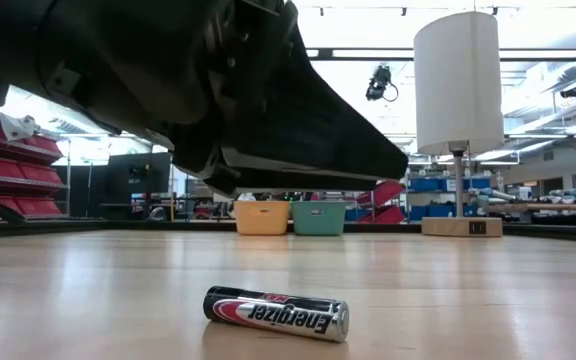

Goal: Sort batteries
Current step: Put the silver battery into the yellow bin

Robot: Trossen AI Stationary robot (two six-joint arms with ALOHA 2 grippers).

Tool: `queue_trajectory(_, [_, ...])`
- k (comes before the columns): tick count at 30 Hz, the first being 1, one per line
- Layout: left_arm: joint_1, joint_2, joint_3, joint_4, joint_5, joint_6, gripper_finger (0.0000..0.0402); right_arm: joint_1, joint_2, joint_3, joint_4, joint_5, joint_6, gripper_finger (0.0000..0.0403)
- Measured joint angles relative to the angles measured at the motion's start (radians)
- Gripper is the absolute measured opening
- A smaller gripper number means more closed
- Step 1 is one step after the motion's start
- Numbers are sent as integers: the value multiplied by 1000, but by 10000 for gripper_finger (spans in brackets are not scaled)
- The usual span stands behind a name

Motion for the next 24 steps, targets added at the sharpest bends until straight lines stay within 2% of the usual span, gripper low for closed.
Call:
queue_trajectory(6, [1,0,0,42,-1,0,183,-50,1,5,-173,30,-92,287])
queue_trajectory(14, [-12,0,0,52,1,2,183,-84,-1,91,-169,41,-209,293])
queue_trajectory(17, [-17,0,0,50,0,-1,183,-88,-1,81,-117,34,-182,298])
queue_trajectory(21, [-30,0,0,46,2,1,183,-87,-1,43,-36,22,-70,307])
queue_trajectory(24, [-33,0,0,42,3,3,183,-87,0,24,-50,-15,-25,317])
